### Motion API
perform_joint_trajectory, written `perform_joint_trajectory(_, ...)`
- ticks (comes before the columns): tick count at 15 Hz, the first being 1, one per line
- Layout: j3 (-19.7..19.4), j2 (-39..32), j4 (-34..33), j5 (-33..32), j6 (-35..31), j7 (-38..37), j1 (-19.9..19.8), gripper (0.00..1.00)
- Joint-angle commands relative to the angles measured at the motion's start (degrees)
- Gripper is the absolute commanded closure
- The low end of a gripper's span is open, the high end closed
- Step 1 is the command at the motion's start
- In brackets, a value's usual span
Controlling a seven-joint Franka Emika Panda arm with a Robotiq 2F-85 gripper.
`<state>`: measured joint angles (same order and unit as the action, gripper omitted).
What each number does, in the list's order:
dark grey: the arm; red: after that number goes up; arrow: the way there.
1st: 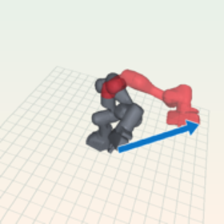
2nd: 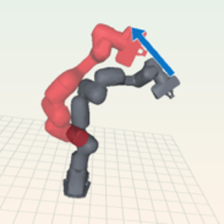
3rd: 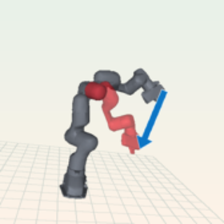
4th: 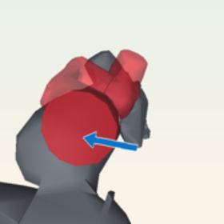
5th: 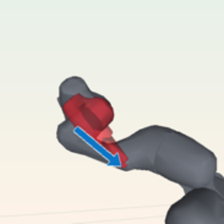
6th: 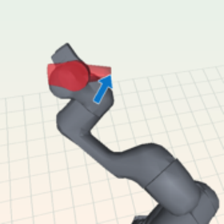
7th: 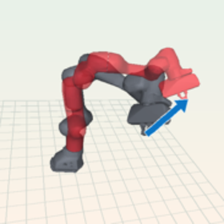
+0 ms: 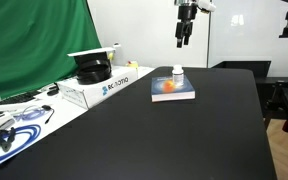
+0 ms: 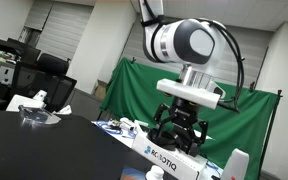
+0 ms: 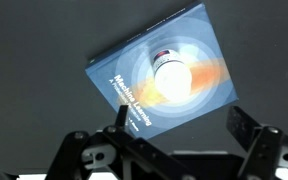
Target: Pick up the vial and put it on the book
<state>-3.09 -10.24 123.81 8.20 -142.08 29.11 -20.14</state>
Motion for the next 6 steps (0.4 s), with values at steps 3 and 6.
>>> perform_joint_trajectory(3, -3.77, 3.29, 1.13, -0.18, 2.98, 1.66, 1.95, 0.01)
perform_joint_trajectory(6, -3.89, 3.55, 1.79, -0.19, 3.02, 1.81, 2.08, 0.0)
